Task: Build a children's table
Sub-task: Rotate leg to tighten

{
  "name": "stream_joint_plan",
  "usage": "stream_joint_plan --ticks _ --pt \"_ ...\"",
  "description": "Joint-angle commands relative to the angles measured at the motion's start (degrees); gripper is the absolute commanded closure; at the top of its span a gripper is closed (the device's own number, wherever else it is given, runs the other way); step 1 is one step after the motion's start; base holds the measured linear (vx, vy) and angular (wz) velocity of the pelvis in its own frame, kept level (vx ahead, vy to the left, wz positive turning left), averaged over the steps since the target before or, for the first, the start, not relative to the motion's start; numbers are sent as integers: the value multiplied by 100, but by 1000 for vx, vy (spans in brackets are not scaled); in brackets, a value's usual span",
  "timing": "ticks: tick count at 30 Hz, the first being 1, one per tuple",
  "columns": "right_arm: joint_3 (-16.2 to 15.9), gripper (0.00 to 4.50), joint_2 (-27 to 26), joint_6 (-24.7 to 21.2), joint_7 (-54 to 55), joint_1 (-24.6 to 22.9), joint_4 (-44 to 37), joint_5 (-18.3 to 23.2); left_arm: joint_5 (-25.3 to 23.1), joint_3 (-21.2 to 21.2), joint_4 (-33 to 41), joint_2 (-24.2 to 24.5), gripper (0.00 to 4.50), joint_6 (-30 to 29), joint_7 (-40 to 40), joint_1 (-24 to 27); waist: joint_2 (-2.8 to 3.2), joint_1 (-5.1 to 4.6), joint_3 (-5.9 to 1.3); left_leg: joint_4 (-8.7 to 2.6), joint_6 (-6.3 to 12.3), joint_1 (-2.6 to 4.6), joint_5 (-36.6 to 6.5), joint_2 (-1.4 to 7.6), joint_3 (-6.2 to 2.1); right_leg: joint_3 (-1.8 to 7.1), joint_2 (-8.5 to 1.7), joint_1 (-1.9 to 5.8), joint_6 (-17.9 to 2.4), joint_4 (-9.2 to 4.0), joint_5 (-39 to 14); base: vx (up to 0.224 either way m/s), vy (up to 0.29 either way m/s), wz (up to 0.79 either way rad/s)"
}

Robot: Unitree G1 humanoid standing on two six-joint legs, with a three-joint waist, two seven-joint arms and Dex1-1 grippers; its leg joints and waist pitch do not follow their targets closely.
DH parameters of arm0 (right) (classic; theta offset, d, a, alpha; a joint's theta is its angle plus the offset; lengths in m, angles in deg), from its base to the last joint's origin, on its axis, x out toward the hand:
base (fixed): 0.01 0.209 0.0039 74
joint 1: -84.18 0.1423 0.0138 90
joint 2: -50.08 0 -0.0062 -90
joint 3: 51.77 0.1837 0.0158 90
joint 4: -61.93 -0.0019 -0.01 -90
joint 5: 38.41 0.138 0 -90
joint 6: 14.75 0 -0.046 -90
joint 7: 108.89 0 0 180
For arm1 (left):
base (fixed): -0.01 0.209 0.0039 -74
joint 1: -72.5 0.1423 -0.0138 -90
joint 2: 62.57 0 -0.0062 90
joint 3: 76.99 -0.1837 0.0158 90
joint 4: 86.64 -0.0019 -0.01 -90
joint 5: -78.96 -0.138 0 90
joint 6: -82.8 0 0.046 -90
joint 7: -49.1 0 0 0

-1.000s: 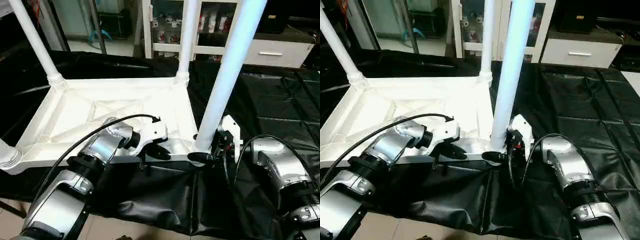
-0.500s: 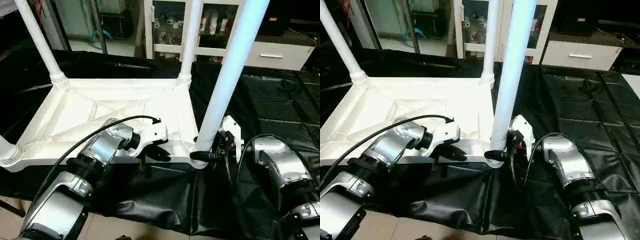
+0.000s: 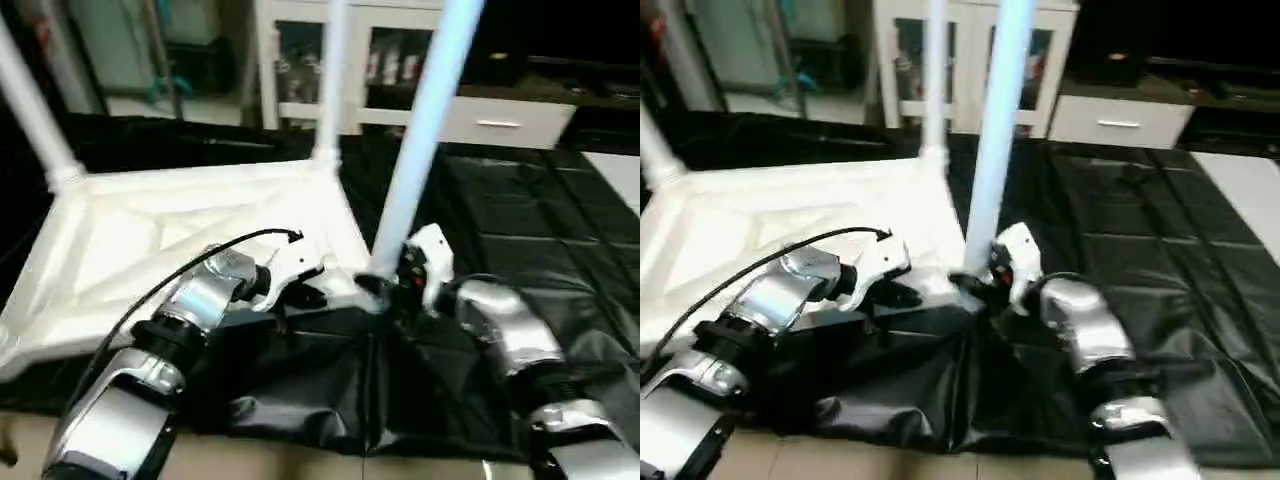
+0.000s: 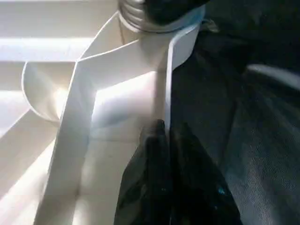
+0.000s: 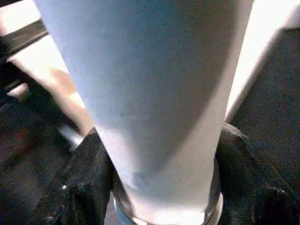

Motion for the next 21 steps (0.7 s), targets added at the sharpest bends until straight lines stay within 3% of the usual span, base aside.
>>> stream_joint_plan --ticks 1,2,4,5,6,8,9,11,12,13,14,15,16,17,18,19,20,21 --pt "71 186 -283 -172 1134 8 541 -311 -27 -29 -301 -274 450 -120 499 -85 53 -66 -193 -478 -14 -21 -2770 3 -53 4 -126 196 -283 -605 -3719 -55 35 -9" --pt "179 186 -425 -164 1586 61 656 -306 -60 -7 -400 -354 450 -112 705 -155 90 -151 -198 -497 -22 29 -3070 10 -101 -102 -106 228 -254 -667 -3610 -55 35 -9" --pt "486 186 -701 -118 2547 185 865 -236 -106 33 -561 -505 450 -87 1021 -290 139 -215 -205 -537 11 -14 -3159 33 -137 -129 -122 305 -330 -653 -3265 -16 29 -6" --pt "604 186 -801 -111 2915 237 940 -219 -132 58 -642 -561 450 -60 1148 -345 167 -261 -183 -577 35 21 -3508 59 -162 -200 -89 316 -318 -692 -3130 -33 57 -12" --pt "604 186 -801 -111 2915 237 940 -219 -132 58 -642 -561 450 -60 1148 -345 166 -279 -161 -574 52 56 -3636 55 -154 -215 -77 282 -310 -718 -3149 0 0 0" --pt "819 186 -1031 69 3691 413 1265 -169 -229 74 -910 -691 450 121 1484 -494 232 -333 -143 -554 61 177 -3909 51 -145 -279 -74 227 -344 -790 -3102 0 0 0" --pt "820 186 -1075 149 3857 465 1343 -203 -260 65 -967 -719 450 175 1555 -531 228 -354 -141 -579 110 119 -3963 72 -167 -333 -75 326 -264 -765 -3101 0 0 0" --pt "869 186 -1176 332 4197 570 1481 -264 -263 70 -1036 -774 450 201 1600 -574 291 -322 -108 -698 120 82 -4316 179 -170 -302 -67 400 -260 -633 -2875 0 0 0" --pt "926 186 -1231 410 4319 621 1542 -254 -263 66 -1052 -788 450 209 1610 -585 295 -292 -95 -763 88 96 -4527 206 -138 -221 -55 375 -361 -540 -2729 0 0 0" --pt "946 186 -1254 461 4388 646 1568 -255 -263 63 -1060 -792 450 213 1619 -590 270 -294 -82 -748 84 119 -4547 177 -122 -219 -51 340 -371 -572 -2822 0 0 0" --pt "1013 186 -1324 625 4537 716 1635 -238 -259 59 -1080 -800 450 220 1633 -599 238 -291 -63 -627 83 250 -4423 77 -76 -280 -78 208 -287 -747 -3348 0 0 0" --pt "1116 186 -1395 834 4552 768 1664 -146 -275 50 -1116 -797 450 249 1655 -609 225 -312 -50 -562 99 295 -4309 35 -79 -361 -101 179 -194 -832 -3634 0 0 0" --pt "1189 186 -1437 975 4548 798 1673 -76 -287 43 -1141 -793 450 270 1664 -614 235 -345 -56 -522 167 211 -4093 26 -104 -491 -91 293 67 -900 -3892 0 0 0" --pt "1269 186 -1482 1142 4563 845 1725 -6 -304 43 -1220 -800 450 321 1690 -638 367 -260 -43 -770 180 9 -4395 213 -128 -398 -76 513 5 -522 -3403 0 0 0" --pt "1253 151 -1476 1224 4420 866 1713 6 -306 40 -1226 -781 450 342 1663 -631 435 82 -67 -1146 191 -336 -4938 492 -85 35 -8 755 -329 546 -1572 -32 -85 8" --pt "1202 130 -1457 1349 4189 903 1708 14 -306 38 -1238 -753 450 379 1618 -620 383 122 -72 -1135 230 -59 -4845 455 48 161 -2 478 -410 410 -1263 59 -168 25" --pt "1150 116 -1422 1413 4014 902 1662 3 -292 37 -1215 -729 450 391 1555 -602 -71 112 -91 -375 115 372 -3410 -121 70 233 -244 -75 -224 -501 -3641 59 -168 25" --pt "1110 116 -1362 1488 3815 879 1560 4 -267 45 -1173 -692 450 383 1473 -572 -30 214 -136 -218 265 128 -2002 -126 49 420 -485 65 -227 -605 -4735 125 -131 9"
